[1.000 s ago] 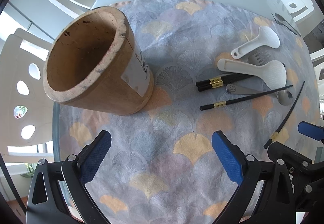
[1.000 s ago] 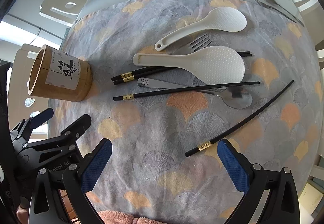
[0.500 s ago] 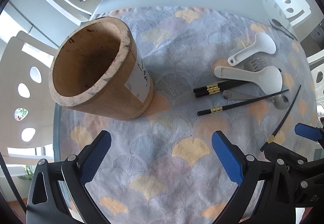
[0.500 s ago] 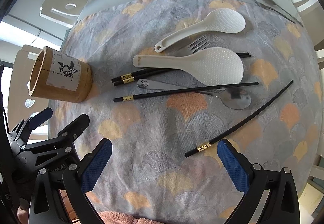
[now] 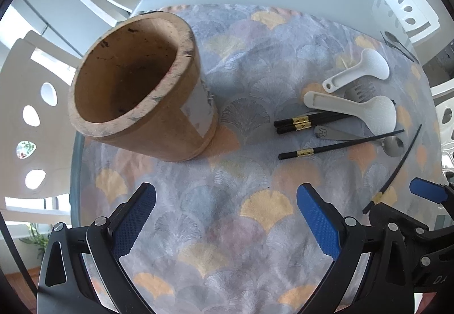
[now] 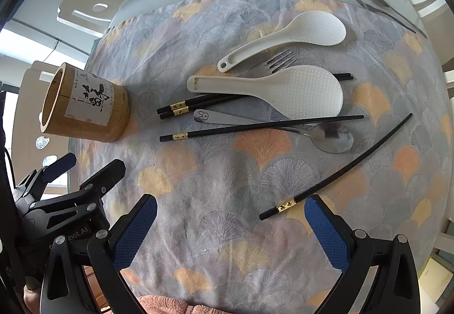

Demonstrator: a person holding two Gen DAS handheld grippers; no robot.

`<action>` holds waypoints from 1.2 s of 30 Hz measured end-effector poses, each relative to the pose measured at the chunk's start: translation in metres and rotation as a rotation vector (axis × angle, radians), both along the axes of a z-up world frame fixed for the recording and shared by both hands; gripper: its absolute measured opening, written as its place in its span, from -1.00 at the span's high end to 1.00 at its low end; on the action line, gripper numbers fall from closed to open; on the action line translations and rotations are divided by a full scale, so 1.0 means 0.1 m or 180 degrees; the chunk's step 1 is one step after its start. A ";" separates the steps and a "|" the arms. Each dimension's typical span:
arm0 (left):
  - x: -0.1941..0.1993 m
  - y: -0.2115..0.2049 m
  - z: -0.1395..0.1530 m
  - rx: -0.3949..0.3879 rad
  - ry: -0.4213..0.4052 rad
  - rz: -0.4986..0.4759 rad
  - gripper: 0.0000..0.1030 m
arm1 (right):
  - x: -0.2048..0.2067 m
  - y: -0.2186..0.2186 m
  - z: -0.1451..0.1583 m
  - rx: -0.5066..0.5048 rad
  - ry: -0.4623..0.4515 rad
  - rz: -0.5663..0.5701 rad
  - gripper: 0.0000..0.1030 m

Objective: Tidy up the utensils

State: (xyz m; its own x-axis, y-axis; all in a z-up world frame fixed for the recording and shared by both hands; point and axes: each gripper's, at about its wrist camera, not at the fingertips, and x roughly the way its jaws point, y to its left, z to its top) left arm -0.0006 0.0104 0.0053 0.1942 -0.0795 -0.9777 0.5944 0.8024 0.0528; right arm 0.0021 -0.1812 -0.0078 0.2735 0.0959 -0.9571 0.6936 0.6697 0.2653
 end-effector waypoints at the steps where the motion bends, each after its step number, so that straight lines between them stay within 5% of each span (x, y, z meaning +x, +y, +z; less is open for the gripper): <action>1: 0.00 0.01 0.00 0.0013 -0.0011 0.0003 -0.93 | 0.00 0.00 0.00 0.0003 -0.0003 0.0003 -1.00; 11: -0.01 0.12 0.00 -0.0056 0.0004 0.0057 -0.91 | 0.01 0.02 -0.02 0.0030 0.0001 0.0008 -1.00; 14: -0.01 0.14 0.01 -0.0115 -0.0013 0.0043 -0.84 | 0.01 0.02 -0.04 0.0048 0.0013 0.0005 -1.00; 17: -0.02 0.18 0.03 -0.0205 -0.0129 0.0032 -0.53 | 0.00 0.03 -0.06 0.0063 0.0023 0.0014 -1.00; 20: -0.02 0.26 0.00 -0.0206 -0.0261 0.0033 -0.53 | -0.03 0.03 -0.10 0.0100 0.0033 0.0018 -1.00; 24: 0.00 0.41 -0.13 -0.0050 -0.0719 0.0084 -0.56 | -0.14 -0.04 -0.21 0.0113 0.0123 -0.0007 -1.00; 30: 0.00 0.52 -0.24 -0.0379 -0.1712 -0.0054 -0.62 | -0.44 -0.26 -0.33 0.0097 0.0282 -0.0276 -1.00; 36: 0.05 0.42 -0.31 -0.0665 -0.2096 -0.0234 -0.80 | -0.69 -0.33 -0.37 0.0058 0.0380 -0.0448 -1.00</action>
